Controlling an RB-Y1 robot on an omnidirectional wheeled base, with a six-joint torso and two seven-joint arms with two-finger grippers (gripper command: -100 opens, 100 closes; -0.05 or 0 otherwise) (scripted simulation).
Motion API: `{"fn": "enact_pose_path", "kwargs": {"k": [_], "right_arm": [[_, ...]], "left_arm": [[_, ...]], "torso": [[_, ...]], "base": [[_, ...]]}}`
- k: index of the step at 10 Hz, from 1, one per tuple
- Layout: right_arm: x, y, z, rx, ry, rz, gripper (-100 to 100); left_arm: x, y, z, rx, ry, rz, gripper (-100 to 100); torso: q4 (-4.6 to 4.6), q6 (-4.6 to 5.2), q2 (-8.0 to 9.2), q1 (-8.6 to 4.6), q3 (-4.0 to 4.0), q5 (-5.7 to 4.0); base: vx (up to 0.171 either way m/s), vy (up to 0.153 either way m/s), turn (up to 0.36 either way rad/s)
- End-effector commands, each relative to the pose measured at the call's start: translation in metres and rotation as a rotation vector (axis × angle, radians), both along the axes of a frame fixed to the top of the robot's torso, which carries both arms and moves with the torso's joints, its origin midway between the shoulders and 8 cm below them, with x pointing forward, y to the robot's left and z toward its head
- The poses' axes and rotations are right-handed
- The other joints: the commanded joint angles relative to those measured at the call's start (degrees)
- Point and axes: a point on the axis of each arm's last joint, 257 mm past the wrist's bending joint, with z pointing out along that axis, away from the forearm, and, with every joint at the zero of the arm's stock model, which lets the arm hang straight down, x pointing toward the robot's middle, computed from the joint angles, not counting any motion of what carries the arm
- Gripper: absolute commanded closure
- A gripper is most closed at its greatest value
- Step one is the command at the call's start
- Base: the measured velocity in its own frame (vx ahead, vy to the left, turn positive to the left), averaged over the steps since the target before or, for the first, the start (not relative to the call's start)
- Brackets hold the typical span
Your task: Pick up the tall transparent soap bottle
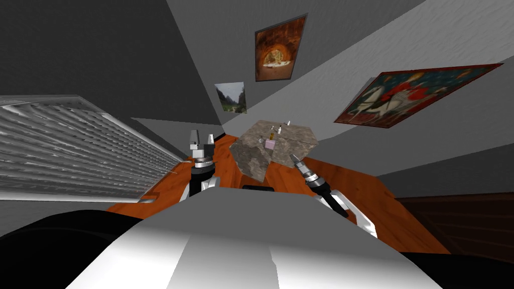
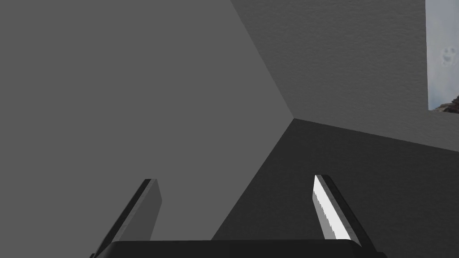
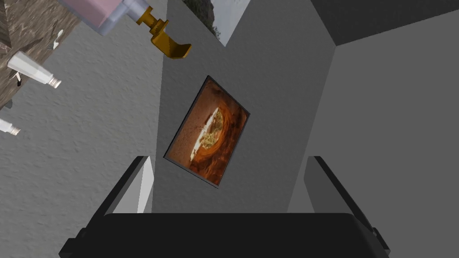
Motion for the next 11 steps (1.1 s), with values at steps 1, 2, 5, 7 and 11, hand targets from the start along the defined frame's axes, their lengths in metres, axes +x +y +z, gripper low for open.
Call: {"fn": "enact_pose_path", "kwargs": {"k": [1,2,5,7,11], "right_arm": [[-0.007,-0.002,-0.023,-0.065,0.040,0.031,-100],[-0.008,-0.003,-0.024,-0.091,0.045,0.046,-100],[-0.017,-0.009,-0.046,-0.176,0.090,0.091,-100],[-0.026,-0.016,-0.068,-0.244,0.136,0.126,-100],[-0.049,-0.036,-0.108,-0.367,0.231,0.193,-100]], "left_arm": [[0.000,0.000,0.000,0.000,0.000,0.000,0],[0.000,0.000,0.000,0.000,0.000,0.000,0],[0.000,0.000,0.000,0.000,0.000,0.000,0],[0.000,0.000,0.000,0.000,0.000,0.000,0],[0.000,0.000,0.000,0.000,0.000,0.000,0]], "torso": [[0.00,0.00,0.00,0.00,0.00,0.00],[0.00,-0.02,0.01,-0.03,0.00,-0.01],[0.00,-0.02,0.01,0.03,0.00,0.00],[0.00,-0.02,0.02,-0.02,0.01,-0.01],[0.00,0.01,-0.02,0.00,-0.01,0.00]], "base": [[-0.013,-0.036,0.198],[-0.014,-0.036,0.097],[-0.013,-0.020,0.096],[-0.019,-0.035,0.152],[-0.012,-0.025,0.122]]}}
